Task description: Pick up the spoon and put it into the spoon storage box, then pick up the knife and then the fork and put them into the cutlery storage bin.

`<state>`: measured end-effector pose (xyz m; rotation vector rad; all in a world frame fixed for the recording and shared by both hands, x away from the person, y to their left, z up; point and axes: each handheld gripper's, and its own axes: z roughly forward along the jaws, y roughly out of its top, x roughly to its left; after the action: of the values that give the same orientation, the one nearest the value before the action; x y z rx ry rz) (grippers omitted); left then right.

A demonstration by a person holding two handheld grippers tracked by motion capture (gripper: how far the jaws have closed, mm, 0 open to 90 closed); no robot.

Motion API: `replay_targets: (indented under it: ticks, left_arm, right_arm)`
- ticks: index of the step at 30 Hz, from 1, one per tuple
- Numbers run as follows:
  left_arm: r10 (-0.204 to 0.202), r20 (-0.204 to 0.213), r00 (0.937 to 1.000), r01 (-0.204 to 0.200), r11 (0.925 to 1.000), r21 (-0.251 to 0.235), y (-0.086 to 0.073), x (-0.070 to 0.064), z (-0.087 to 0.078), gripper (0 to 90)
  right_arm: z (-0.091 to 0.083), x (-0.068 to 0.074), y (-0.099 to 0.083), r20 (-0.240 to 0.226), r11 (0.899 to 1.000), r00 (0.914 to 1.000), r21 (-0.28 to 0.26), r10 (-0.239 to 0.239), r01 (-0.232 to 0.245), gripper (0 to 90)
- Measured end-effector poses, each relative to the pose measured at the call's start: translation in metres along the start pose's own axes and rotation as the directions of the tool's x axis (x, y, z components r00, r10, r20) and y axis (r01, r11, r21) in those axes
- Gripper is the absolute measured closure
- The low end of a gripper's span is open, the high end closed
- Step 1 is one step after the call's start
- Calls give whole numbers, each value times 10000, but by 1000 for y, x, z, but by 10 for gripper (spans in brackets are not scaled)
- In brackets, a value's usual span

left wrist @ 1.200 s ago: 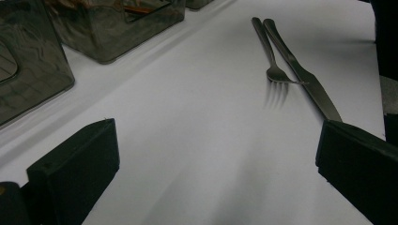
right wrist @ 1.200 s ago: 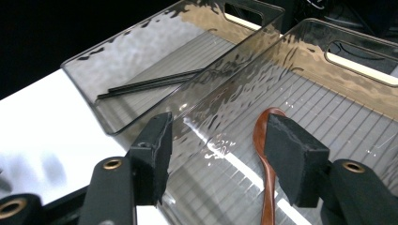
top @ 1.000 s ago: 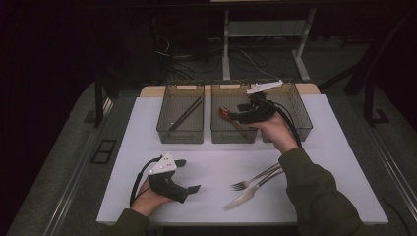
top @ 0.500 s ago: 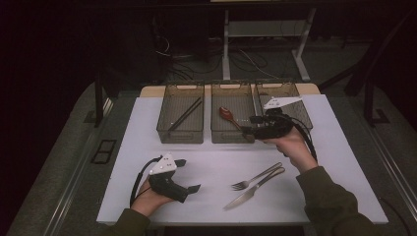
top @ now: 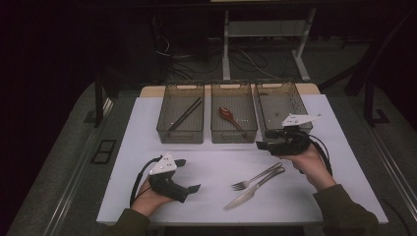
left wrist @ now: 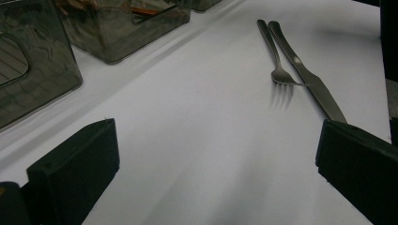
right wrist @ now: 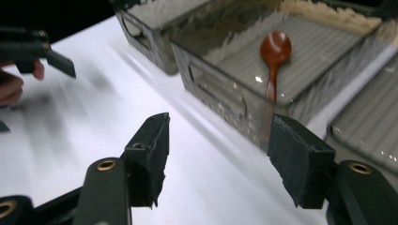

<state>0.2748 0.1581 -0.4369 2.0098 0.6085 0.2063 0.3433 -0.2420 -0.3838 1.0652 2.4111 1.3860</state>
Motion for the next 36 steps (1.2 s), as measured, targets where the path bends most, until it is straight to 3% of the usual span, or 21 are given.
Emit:
replay_targets:
  ticks: [7, 14, 17, 22, 29, 36]
  left_arm:
    - [19, -17, 10000, -19, 10000, 4, 0, 0, -1, 0]
    - [22, 22, 10000, -22, 10000, -22, 0, 1, 0, 0]
    - [21, 21, 10000, -21, 10000, -6, 0, 0, 0, 0]
    - [117, -30, 9999, -116, 9999, 94, 0, -1, 0, 0]
    - [146, -47, 9999, -146, 9998, 101, 0, -2, 0, 0]
    - [155, -33, 9999, -155, 9998, 105, 0, -2, 1, 0]
  right_arm:
    - [-10, -3, -25, 181, 9992, 9996, 328, 233, -238, 402]
    - [-13, 1, -44, 323, 9950, 9995, 995, -42, 10, 639]
    - [-10, 3, -50, 375, 9890, 9989, 1461, -274, 216, 747]
    - [-2, 5, -57, 107, 9725, 9977, 2245, -664, 623, 852]
    - [9, 9, -62, -113, 9517, 9946, 2896, -1033, 1021, 888]
    - [12, 11, -62, -97, 9449, 9916, 3019, -1293, 1262, 888]
